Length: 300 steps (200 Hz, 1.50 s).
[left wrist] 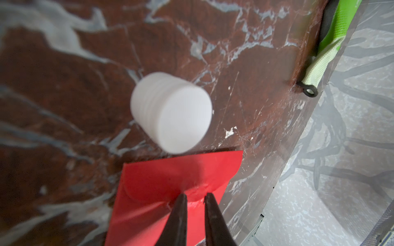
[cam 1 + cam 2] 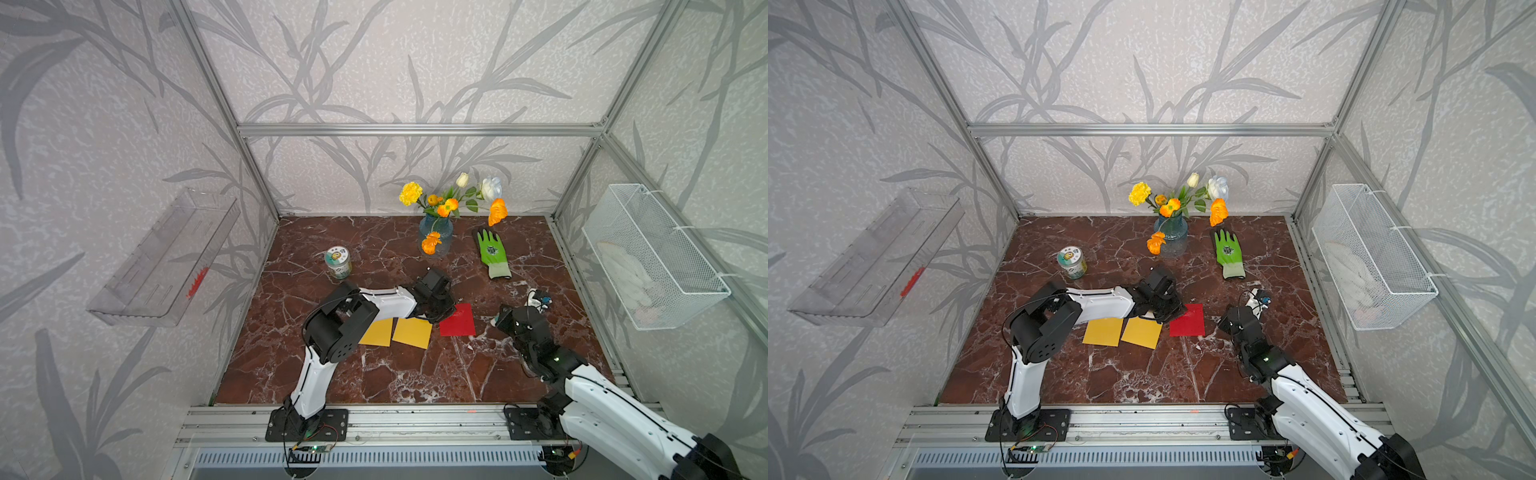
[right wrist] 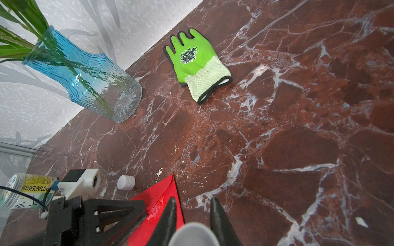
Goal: Seal the envelope with a glue stick
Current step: Seal the envelope at the center of the board.
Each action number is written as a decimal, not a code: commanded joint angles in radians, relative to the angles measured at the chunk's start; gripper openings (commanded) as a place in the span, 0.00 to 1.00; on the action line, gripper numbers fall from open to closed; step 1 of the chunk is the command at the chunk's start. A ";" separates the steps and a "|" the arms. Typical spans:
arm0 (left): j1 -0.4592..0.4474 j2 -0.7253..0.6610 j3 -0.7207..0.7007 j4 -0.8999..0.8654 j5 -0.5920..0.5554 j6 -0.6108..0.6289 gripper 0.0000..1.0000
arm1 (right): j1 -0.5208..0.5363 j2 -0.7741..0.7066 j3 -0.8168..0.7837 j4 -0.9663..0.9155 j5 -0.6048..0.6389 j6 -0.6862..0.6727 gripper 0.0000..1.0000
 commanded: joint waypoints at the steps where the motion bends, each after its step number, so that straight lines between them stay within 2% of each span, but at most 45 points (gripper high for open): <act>1: 0.010 -0.057 0.037 -0.038 0.005 0.026 0.18 | -0.004 0.005 0.026 0.022 0.002 -0.006 0.00; 80: 0.016 -0.070 0.065 -0.014 0.052 0.040 0.21 | -0.005 0.020 0.024 0.030 -0.008 0.000 0.00; 95: 0.023 -0.060 0.080 -0.025 0.051 0.065 0.17 | -0.004 0.022 0.022 0.029 -0.008 0.000 0.00; 119: 0.031 -0.016 0.104 -0.020 0.070 0.092 0.03 | -0.005 0.023 0.021 0.030 -0.010 0.004 0.00; 134: 0.033 0.014 0.118 -0.033 0.065 0.111 0.00 | -0.005 0.020 0.021 0.027 -0.013 0.005 0.00; 188: 0.032 0.077 0.125 -0.032 0.076 0.131 0.00 | -0.004 0.005 0.002 0.026 0.004 0.009 0.00; 300: 0.030 0.102 0.052 -0.050 0.035 0.187 0.00 | -0.004 0.023 -0.015 0.018 0.007 0.032 0.00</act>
